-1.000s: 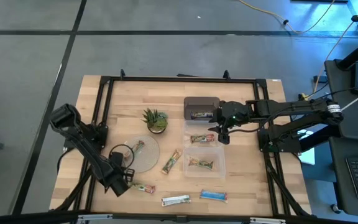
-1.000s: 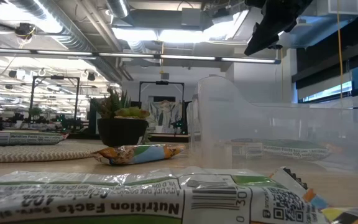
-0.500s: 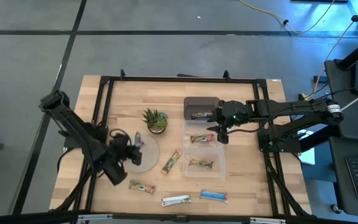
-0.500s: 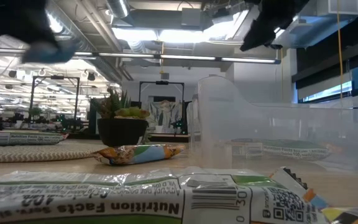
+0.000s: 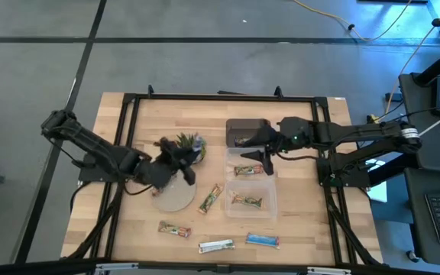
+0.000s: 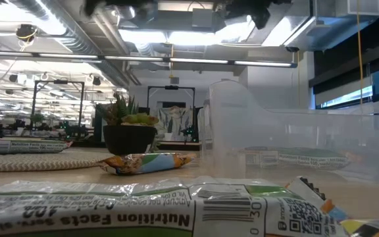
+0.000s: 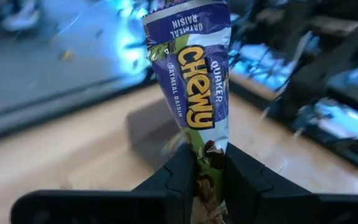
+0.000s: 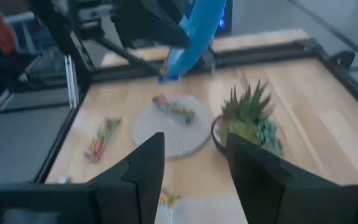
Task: Pick and place Granola Bars by type
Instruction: Put the blue granola bar into the black bin
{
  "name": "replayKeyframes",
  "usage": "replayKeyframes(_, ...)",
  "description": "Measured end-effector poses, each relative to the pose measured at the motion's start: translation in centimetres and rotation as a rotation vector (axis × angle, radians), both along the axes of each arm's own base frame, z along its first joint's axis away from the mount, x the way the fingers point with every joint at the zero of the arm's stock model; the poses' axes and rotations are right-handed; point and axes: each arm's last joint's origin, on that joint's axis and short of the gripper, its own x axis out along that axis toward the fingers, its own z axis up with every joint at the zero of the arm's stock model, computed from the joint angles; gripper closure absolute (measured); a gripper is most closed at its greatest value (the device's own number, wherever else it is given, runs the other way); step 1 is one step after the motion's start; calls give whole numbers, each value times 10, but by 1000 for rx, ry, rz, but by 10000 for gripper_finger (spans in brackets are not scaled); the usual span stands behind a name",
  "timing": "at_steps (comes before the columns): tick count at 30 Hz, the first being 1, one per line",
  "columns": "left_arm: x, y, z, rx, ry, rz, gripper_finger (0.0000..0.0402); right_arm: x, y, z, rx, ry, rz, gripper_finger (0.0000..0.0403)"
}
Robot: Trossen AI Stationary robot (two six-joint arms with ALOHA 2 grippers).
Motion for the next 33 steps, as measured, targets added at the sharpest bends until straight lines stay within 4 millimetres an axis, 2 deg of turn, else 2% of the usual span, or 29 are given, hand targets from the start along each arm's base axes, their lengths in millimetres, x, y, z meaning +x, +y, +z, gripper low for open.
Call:
replayKeyframes(3, 15, 10, 18, 80, -61, -138, 343, 9, 1, -1, 3, -42, 17, 206)
replayKeyframes(7, 26, 23, 39, 187, -189, -322, 343, 24, 3, -5, 24, -96, 58, 154)
replayKeyframes(13, 31, 36, 48, 258, -250, -380, 343, 39, 14, -4, 17, -219, 95, 105)
replayKeyframes(21, 47, 39, 33, 256, -214, -426, 343, 49, 12, -4, -4, -301, 34, 100)
replayKeyframes(28, 57, 37, 25, 272, -216, -431, 343, 57, 13, -12, 49, -284, 27, 100)
replayKeyframes(33, 57, 37, 24, 272, -212, -428, 343, 57, 14, -12, 70, -284, 23, 128)
